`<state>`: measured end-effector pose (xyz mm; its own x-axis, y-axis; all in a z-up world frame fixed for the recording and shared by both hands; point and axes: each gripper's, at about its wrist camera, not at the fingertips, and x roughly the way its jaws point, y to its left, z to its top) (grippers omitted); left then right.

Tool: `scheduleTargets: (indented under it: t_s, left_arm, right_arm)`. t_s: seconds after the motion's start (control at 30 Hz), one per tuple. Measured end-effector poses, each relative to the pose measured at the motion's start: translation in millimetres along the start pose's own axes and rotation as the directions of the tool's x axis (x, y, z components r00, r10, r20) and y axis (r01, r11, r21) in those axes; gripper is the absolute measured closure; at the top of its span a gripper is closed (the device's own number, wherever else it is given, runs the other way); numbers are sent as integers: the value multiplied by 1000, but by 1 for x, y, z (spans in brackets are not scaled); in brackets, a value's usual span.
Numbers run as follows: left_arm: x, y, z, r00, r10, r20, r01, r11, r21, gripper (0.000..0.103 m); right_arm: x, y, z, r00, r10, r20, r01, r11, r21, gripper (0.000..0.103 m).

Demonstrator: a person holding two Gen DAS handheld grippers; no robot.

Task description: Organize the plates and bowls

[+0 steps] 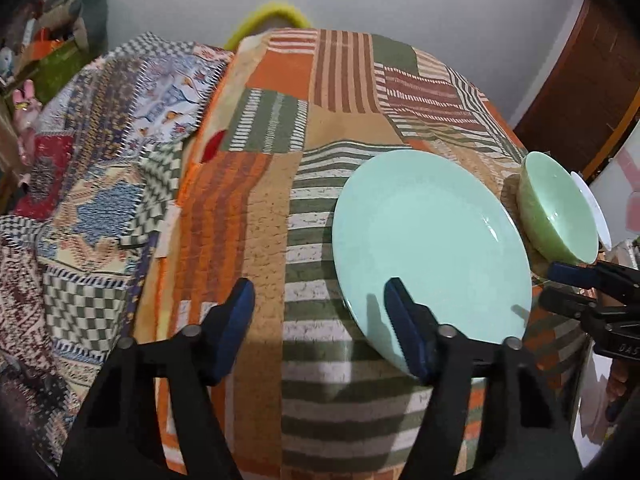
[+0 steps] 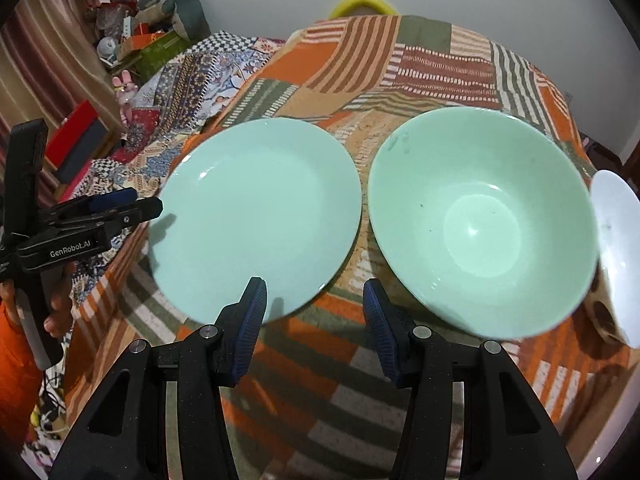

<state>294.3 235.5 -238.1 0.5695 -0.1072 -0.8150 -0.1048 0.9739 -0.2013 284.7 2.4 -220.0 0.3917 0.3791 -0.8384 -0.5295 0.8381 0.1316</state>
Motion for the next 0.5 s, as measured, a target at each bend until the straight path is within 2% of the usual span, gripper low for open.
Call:
scheduleTargets:
  t_s: [0.17, 0.37, 0.5]
  left_arm:
    - [14, 1, 5, 999, -41, -13, 41, 999, 12, 59]
    - [20, -4, 9, 997, -79, -15, 79, 997, 22, 70]
    - [22, -11, 11, 997, -75, -17, 76, 996, 46, 76]
  right_arm:
    - [8, 1, 5, 1000, -19, 2, 19, 1000, 3, 59]
    - [16, 8, 9, 1000, -3, -15, 3, 1000, 13, 63]
    - [17, 8, 9, 1000, -20, -9, 20, 1000, 16, 63]
